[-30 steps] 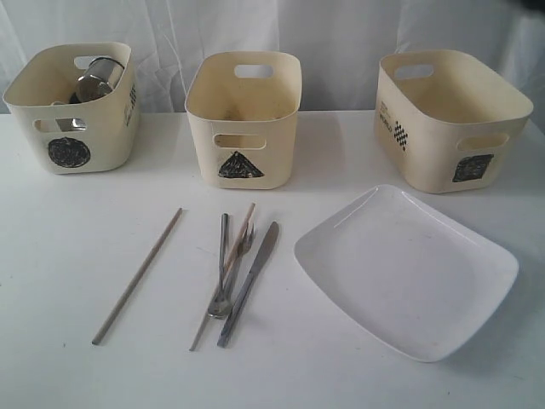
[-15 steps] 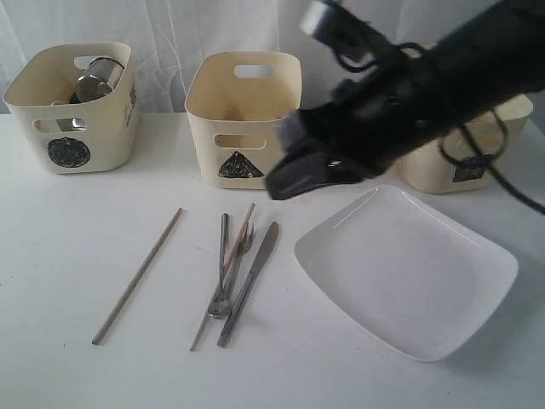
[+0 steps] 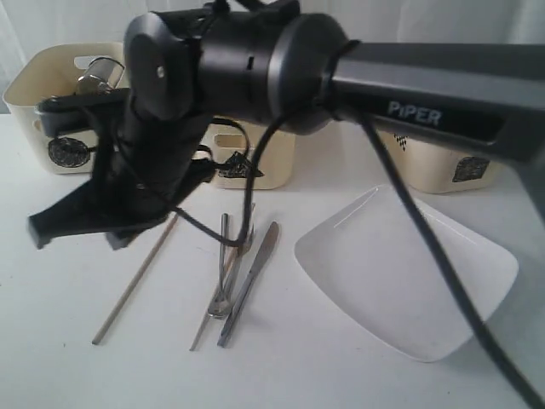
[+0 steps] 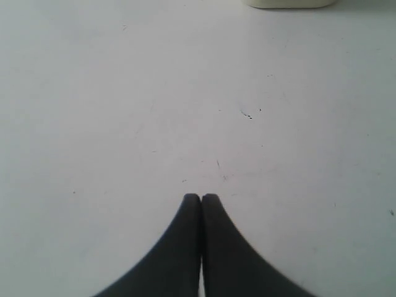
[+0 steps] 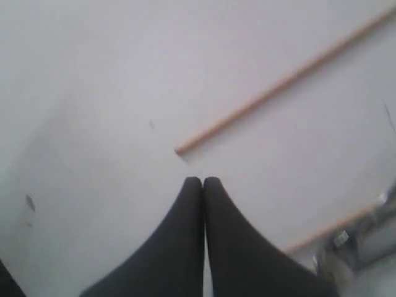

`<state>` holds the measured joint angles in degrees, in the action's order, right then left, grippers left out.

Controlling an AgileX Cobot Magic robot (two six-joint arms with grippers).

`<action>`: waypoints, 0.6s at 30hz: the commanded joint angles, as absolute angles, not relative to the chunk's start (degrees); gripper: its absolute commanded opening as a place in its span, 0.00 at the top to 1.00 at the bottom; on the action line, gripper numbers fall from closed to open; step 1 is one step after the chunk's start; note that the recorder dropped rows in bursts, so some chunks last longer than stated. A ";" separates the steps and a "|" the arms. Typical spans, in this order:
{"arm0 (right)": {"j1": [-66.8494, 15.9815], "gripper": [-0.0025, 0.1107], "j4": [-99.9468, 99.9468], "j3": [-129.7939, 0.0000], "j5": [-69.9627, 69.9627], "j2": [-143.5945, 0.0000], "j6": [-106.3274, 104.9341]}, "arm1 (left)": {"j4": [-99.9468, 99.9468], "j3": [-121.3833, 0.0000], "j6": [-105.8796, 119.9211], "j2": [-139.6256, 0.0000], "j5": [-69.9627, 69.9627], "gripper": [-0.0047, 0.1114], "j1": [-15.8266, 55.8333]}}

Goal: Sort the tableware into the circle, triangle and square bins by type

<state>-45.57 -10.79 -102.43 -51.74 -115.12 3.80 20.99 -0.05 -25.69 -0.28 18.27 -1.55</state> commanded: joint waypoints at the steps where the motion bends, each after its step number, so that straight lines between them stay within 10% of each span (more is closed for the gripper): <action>1: -47.29 0.98 -10.20 -105.95 -45.67 -120.54 6.34 | 21.02 0.00 -25.64 0.00 19.06 0.95 -1.61; 18: -47.29 0.98 -10.46 -107.55 -31.08 -132.90 10.59 | 21.02 0.00 -25.64 0.00 19.06 0.95 -1.61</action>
<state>-47.33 -10.33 -107.25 -32.13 -132.06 10.49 20.99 -0.05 -25.69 -0.28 18.27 -1.55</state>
